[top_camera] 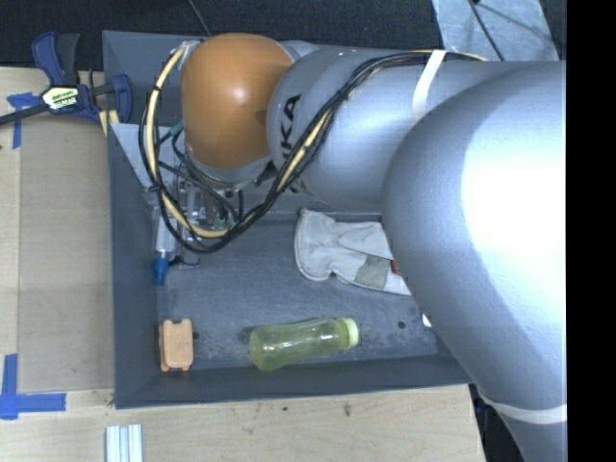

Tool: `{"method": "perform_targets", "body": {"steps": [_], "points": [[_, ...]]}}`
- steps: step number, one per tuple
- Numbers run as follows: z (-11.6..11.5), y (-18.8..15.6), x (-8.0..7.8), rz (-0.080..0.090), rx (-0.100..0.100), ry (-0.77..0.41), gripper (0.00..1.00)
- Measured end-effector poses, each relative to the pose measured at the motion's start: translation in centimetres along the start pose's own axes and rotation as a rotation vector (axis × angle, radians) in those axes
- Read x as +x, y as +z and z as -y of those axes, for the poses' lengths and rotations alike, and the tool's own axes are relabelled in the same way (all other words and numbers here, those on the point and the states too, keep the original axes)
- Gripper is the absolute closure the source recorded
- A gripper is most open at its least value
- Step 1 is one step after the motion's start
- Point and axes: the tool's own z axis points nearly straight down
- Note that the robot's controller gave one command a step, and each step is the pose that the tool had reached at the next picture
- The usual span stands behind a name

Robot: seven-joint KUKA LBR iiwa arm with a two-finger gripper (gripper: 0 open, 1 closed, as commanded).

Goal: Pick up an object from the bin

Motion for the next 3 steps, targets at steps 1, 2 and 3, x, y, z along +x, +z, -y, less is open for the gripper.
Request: {"method": "perform_targets", "body": {"steps": [1,2,3], "points": [[0.1,-0.5,-0.2,0.007,-0.002,0.004,0.00],[0.7,2.8,2.6,0.015,-0.005,0.103,0.00],[2.1,6.4,3.8,0.004,-0.001,0.111,0.00]]}}
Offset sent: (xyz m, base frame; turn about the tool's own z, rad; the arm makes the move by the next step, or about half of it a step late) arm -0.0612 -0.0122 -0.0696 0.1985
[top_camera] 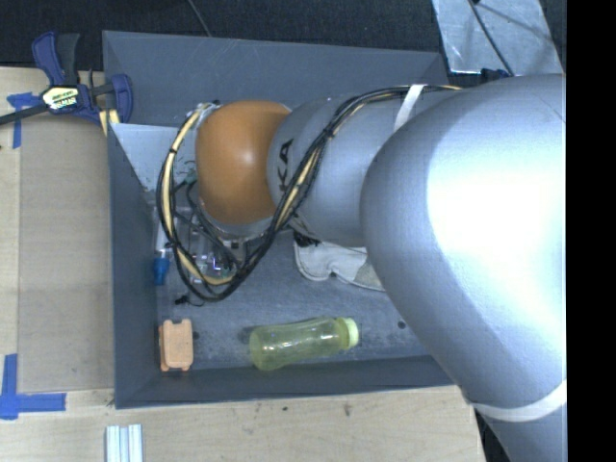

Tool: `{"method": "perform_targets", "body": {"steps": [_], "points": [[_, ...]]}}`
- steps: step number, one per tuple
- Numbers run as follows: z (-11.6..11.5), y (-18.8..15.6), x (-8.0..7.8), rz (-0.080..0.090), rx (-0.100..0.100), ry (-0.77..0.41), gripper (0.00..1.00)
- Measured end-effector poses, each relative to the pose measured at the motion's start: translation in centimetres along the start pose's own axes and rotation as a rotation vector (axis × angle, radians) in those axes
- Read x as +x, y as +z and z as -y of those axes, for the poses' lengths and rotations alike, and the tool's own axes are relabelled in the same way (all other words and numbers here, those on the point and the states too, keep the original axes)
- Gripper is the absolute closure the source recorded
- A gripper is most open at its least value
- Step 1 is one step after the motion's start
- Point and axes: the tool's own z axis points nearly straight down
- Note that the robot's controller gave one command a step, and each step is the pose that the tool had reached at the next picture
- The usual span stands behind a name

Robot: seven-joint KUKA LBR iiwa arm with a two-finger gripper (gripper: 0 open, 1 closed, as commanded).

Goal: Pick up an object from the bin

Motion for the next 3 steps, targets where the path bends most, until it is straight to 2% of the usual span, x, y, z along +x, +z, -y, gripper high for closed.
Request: {"method": "perform_targets", "body": {"steps": [1,2,3], "points": [[6.69,0.48,-1.88,0.004,-0.001,0.077,1.00],[6.64,0.53,-1.82,0.003,-0.002,0.077,0.00],[6.65,0.54,-1.81,0.003,-0.001,0.077,0.00]]}}
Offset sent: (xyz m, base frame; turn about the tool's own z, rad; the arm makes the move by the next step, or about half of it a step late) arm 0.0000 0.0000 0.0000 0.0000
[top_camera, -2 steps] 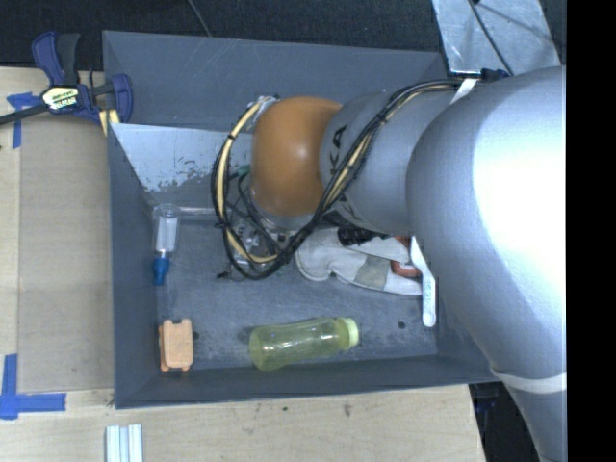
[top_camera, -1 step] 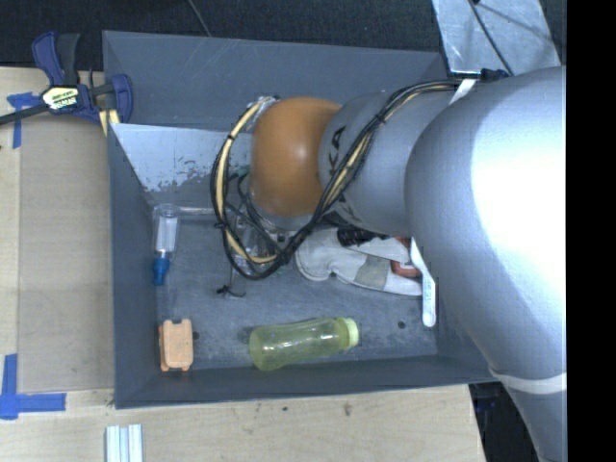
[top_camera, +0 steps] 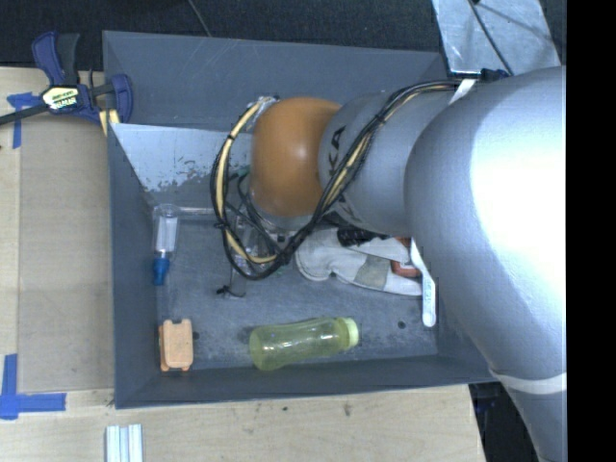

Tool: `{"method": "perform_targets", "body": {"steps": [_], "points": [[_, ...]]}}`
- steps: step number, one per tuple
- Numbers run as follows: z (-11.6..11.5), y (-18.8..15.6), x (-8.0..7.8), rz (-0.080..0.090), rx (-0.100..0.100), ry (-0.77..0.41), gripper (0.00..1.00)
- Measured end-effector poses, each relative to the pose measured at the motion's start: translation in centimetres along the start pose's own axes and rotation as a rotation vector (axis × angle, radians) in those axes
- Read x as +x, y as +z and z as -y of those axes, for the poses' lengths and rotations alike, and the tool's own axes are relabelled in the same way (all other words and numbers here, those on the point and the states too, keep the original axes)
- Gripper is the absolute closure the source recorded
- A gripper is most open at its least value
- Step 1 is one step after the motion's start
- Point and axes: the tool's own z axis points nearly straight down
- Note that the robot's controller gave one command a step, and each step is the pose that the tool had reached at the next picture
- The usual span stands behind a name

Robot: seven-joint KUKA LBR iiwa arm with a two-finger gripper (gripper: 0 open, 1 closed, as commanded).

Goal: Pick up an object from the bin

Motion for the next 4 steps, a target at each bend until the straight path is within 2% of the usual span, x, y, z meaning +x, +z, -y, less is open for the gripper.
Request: {"method": "perform_targets", "body": {"steps": [3,4], "points": [[0.7,-4.4,-0.3,0.001,0.000,0.005,0.00],[3.3,-4.5,-3.0,0.003,0.000,-0.015,0.00]]}}
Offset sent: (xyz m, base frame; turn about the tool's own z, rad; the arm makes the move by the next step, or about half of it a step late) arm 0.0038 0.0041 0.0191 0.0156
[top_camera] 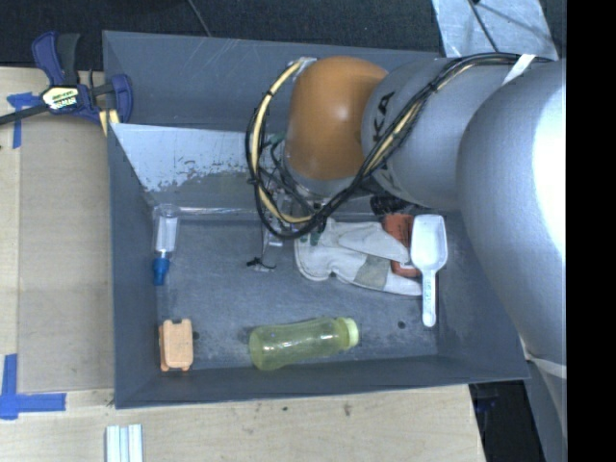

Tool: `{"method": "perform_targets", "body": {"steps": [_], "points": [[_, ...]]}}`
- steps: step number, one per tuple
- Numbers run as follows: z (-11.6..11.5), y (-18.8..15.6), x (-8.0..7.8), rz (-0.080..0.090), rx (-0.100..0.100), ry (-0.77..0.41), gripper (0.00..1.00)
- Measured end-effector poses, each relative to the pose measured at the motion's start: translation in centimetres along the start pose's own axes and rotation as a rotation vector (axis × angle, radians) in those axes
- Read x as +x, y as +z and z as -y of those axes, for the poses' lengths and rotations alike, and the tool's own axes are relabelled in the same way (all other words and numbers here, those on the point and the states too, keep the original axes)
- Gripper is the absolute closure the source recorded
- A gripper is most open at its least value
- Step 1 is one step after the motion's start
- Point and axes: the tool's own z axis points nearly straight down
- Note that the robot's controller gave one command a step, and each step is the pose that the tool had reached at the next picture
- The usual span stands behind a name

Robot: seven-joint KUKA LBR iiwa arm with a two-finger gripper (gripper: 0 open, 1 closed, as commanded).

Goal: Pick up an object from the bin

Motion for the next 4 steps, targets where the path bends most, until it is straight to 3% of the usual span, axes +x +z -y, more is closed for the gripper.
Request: {"method": "perform_targets", "body": {"steps": [1,2,3,4], "points": [[2.4,-0.3,-0.6,-0.003,0.002,-0.005,0.00],[5.9,-2.0,0.5,-0.004,0.002,0.106,0.00],[6.9,0.5,-1.2,0.004,0.000,-0.028,0.00],[8.0,-1.2,3.2,-0.013,0.003,-0.020,0.00]]}}
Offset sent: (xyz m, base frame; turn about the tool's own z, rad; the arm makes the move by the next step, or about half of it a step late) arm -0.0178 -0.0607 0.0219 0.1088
